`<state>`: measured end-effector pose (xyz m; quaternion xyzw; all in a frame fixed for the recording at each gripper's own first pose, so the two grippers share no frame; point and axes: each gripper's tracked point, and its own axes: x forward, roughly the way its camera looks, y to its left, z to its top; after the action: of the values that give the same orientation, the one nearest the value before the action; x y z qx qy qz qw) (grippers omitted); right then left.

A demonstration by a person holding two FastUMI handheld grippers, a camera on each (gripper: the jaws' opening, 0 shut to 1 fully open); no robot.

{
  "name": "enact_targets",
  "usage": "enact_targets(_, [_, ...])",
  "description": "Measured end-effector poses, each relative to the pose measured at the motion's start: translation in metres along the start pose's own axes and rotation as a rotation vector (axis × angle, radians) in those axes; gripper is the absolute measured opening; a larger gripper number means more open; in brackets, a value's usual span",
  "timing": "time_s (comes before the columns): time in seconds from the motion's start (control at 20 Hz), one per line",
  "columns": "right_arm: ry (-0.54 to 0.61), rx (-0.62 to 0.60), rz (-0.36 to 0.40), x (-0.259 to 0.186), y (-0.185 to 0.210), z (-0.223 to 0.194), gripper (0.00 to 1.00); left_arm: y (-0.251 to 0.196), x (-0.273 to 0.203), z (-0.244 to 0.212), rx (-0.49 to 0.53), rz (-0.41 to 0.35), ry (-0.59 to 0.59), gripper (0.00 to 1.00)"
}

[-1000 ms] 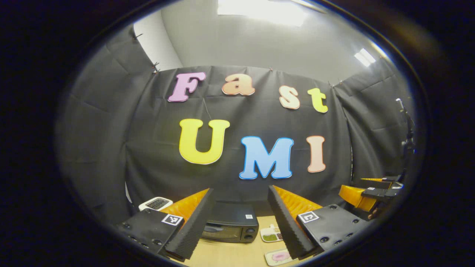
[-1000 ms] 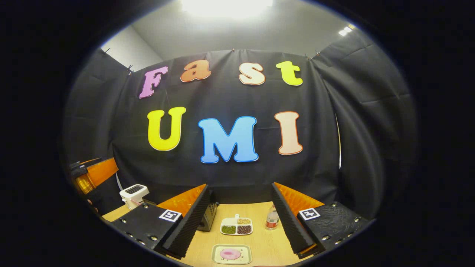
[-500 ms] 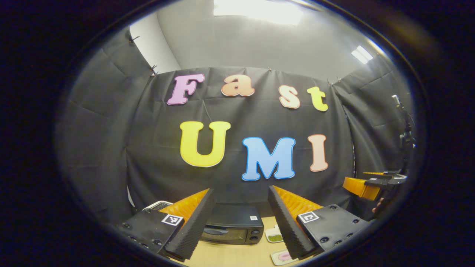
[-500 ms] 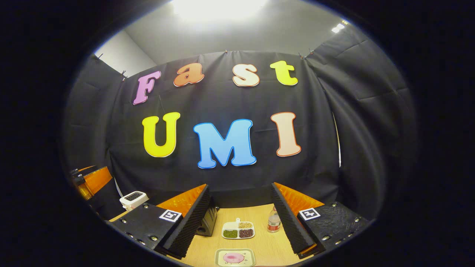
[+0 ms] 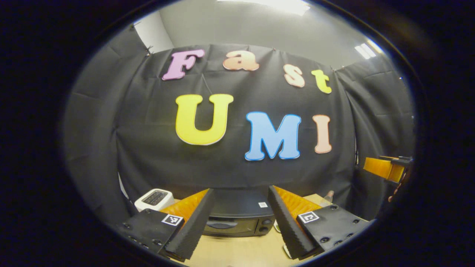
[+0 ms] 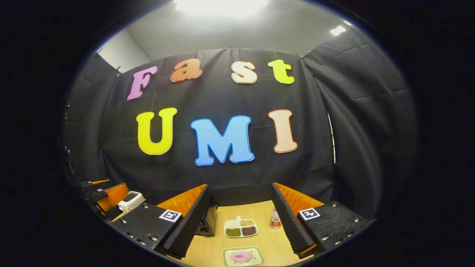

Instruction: Open the electric oven with the left hand, put the food in, and close the electric oven.

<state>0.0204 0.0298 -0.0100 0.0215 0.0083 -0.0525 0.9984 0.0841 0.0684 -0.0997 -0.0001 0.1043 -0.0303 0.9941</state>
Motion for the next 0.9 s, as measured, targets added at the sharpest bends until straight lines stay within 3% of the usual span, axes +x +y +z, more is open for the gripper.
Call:
enact_targets(0.5, [0.052, -0.027, -0.114, 0.005, -0.015, -0.021, 0.99, 0.046, 0.116, -0.146, 0.037, 0.009, 0.285, 1.00])
enact_targets(0.6, [0.059, -0.027, -0.136, 0.008, -0.019, -0.022, 0.99, 0.050, 0.132, -0.162, 0.065, 0.009, 0.306, 0.92])
enact_targets(0.75, [0.065, -0.023, -0.163, 0.012, -0.024, -0.022, 0.99, 0.052, 0.148, -0.183, 0.046, 0.014, 0.343, 1.00])
enact_targets(0.9, [0.077, -0.024, -0.180, 0.014, -0.024, -0.024, 1.00, 0.061, 0.156, -0.201, 0.054, 0.028, 0.378, 0.97])
